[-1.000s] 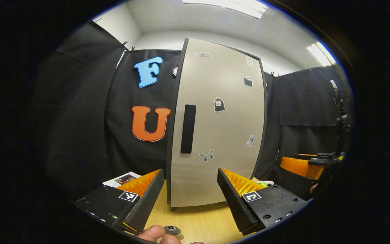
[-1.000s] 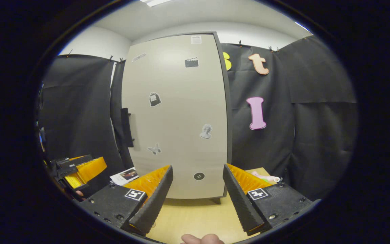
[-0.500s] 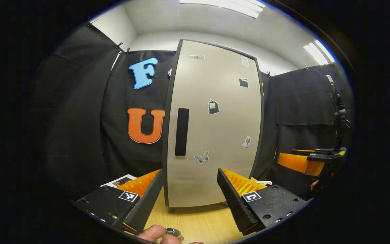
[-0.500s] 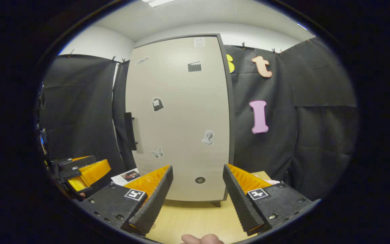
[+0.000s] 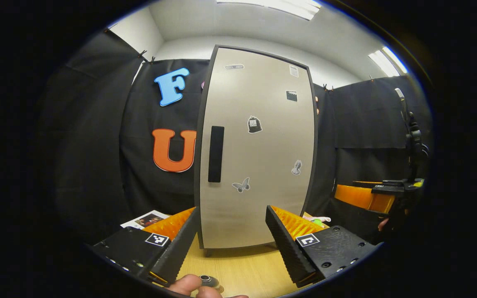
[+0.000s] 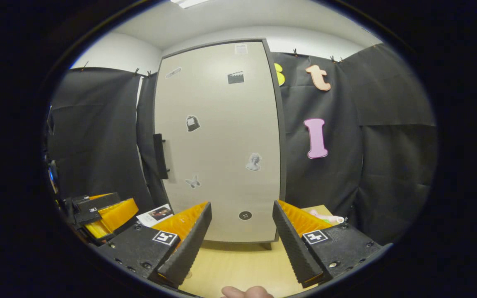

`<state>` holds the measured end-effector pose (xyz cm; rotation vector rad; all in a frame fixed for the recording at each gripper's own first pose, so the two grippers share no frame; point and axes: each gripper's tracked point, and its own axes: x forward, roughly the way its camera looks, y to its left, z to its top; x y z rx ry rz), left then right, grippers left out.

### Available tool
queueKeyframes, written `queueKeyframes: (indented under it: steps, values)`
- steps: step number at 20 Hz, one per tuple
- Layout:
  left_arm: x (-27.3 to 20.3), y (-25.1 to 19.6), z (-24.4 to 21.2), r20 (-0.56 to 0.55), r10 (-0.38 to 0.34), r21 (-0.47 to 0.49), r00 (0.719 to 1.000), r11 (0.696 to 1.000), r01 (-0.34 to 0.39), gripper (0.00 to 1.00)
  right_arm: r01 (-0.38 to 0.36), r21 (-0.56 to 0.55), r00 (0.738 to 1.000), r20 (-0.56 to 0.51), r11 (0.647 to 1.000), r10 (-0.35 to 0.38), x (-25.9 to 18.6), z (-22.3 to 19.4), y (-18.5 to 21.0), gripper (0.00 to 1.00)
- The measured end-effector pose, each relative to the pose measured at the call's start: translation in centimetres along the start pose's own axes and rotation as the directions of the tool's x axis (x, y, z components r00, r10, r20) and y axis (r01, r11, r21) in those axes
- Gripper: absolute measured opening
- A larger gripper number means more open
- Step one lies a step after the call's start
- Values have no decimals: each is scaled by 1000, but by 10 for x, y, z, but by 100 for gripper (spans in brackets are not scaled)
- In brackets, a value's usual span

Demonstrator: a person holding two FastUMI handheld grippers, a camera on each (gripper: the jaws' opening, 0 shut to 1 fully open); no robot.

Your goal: Open the cabinet door with the right hand, grasp the bottle in the cabinet with the left hand and place it on the coaster, then close the cabinet door with the right hand.

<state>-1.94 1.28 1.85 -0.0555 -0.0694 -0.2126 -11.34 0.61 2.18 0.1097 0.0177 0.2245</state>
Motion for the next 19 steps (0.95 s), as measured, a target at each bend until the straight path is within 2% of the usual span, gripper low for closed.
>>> queueKeyframes:
  steps: [19]
  values:
    - [0,2,-7,4,15,0,1000,1000,-15,95,-3,-1,1000,-15,1000,3,2,-16,-1,95]
